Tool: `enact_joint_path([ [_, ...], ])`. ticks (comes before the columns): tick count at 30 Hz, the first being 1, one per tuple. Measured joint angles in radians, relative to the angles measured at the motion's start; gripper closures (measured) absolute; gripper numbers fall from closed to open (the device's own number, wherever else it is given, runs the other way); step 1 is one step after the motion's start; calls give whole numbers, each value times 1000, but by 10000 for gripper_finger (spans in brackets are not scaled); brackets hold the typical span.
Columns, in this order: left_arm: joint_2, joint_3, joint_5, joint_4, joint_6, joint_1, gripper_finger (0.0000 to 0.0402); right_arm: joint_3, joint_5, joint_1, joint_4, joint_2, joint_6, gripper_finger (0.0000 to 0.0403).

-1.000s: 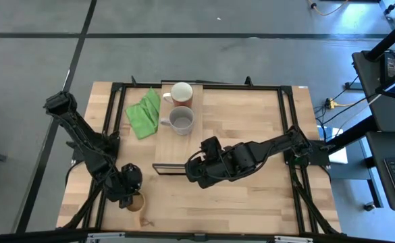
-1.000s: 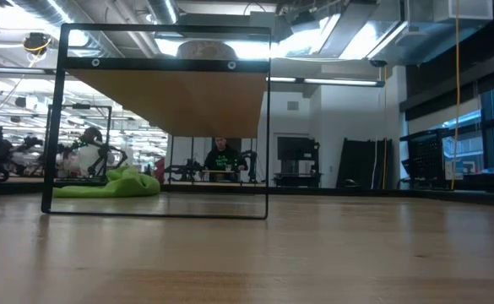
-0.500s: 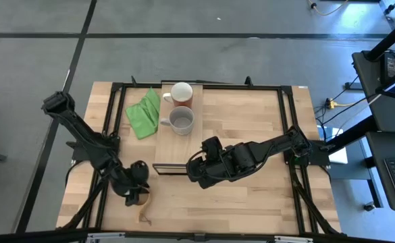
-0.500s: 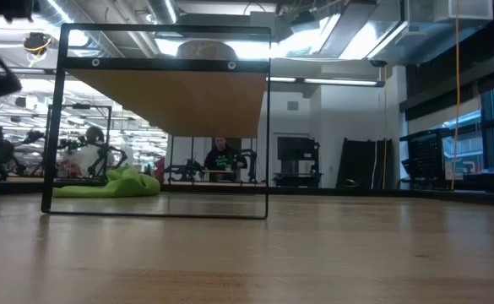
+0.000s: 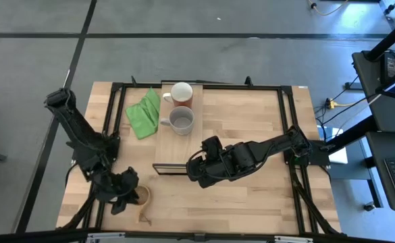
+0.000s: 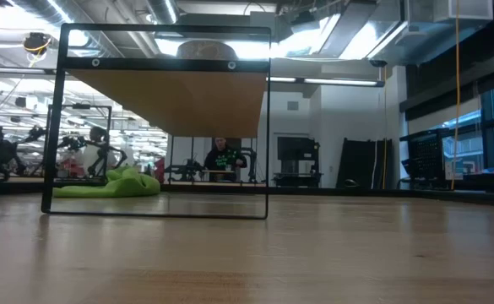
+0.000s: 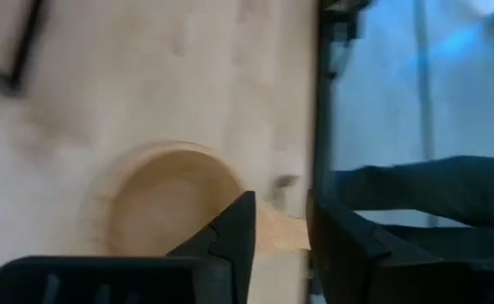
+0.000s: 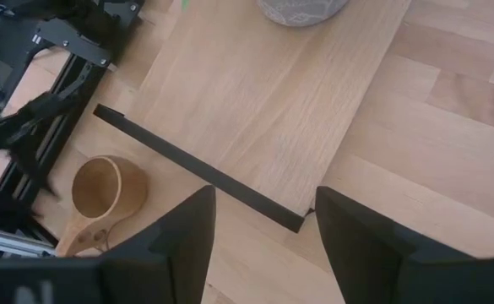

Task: Stack small to large cups/mugs on shelf
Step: Put the brown mug on the shelf

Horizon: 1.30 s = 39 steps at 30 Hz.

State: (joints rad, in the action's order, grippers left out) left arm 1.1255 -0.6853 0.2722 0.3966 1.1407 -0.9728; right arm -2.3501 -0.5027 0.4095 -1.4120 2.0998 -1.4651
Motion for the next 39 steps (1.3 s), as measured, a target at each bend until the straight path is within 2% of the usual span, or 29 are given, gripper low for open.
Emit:
enact_joint_path([
  [4,0,0,45,-75,71,-66,338,0,2,-6,0,0,0,197],
  [9,1,0,149,-49,212,-138,395,0,4,-14,-1,-1,4,197],
  [16,63,0,168,110,562,-219,400,-1,36,-17,-16,-1,13,197],
  [21,128,0,128,82,694,-251,401,-1,56,-17,-16,-1,62,197],
  [27,176,0,127,-14,769,-279,401,-1,59,-17,-15,-1,113,197],
  [36,278,0,113,-11,816,-255,401,-1,54,-20,-15,-1,135,197],
  [39,283,0,130,34,814,-236,401,-1,54,-20,-15,-1,134,197],
])
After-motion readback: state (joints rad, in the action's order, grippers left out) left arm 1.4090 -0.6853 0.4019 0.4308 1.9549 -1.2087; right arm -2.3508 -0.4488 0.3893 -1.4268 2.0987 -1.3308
